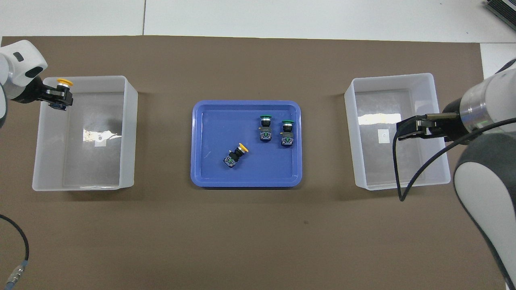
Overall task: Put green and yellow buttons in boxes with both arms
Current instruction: 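Carry the yellow button into the nearby clear box and release it, then reach the right gripper to a green button while the left gripper hovers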
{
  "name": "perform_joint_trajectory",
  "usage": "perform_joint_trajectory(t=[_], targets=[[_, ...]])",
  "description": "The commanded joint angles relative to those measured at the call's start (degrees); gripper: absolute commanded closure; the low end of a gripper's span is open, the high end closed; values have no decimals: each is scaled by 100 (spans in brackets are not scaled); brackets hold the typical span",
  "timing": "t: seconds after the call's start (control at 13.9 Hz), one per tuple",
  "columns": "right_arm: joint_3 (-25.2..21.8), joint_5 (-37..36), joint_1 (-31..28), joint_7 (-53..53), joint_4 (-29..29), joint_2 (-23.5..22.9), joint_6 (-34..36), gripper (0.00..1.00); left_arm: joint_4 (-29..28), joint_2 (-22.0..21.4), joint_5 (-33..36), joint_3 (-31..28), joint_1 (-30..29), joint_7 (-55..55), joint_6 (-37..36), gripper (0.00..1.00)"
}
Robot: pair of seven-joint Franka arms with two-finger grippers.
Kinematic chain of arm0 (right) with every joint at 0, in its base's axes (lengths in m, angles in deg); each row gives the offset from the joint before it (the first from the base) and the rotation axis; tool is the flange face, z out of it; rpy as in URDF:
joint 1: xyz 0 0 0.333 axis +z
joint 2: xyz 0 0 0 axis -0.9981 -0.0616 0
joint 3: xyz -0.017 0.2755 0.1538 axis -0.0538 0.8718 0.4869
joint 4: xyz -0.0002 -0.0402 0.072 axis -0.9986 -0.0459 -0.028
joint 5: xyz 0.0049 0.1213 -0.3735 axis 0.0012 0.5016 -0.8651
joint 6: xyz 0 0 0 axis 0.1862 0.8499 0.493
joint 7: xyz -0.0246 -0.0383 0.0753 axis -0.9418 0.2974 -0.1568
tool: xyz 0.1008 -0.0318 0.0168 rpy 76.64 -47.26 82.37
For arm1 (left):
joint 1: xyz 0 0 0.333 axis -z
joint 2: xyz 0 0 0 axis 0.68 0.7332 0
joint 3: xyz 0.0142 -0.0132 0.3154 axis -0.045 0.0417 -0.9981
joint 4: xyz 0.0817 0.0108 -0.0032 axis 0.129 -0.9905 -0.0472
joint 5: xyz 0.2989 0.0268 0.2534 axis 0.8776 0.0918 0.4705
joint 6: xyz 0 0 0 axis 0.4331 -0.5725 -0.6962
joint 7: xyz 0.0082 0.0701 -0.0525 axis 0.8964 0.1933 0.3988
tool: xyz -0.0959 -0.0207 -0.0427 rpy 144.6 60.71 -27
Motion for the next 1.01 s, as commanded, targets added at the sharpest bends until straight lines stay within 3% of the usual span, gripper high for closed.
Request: perform_joint_trajectory(t=[0.0,0.58,0.93], targets=[[29,43,-90,186,-116,109,5,0,-794,-372,188,46,-181,-358,631,100],[29,43,-90,186,-116,109,5,0,-1929,-583,188,46,-392,-323,1730,100],[29,43,-81,195,-90,91,-13,0,-2193,-566,188,55,-296,195,1968,100]])
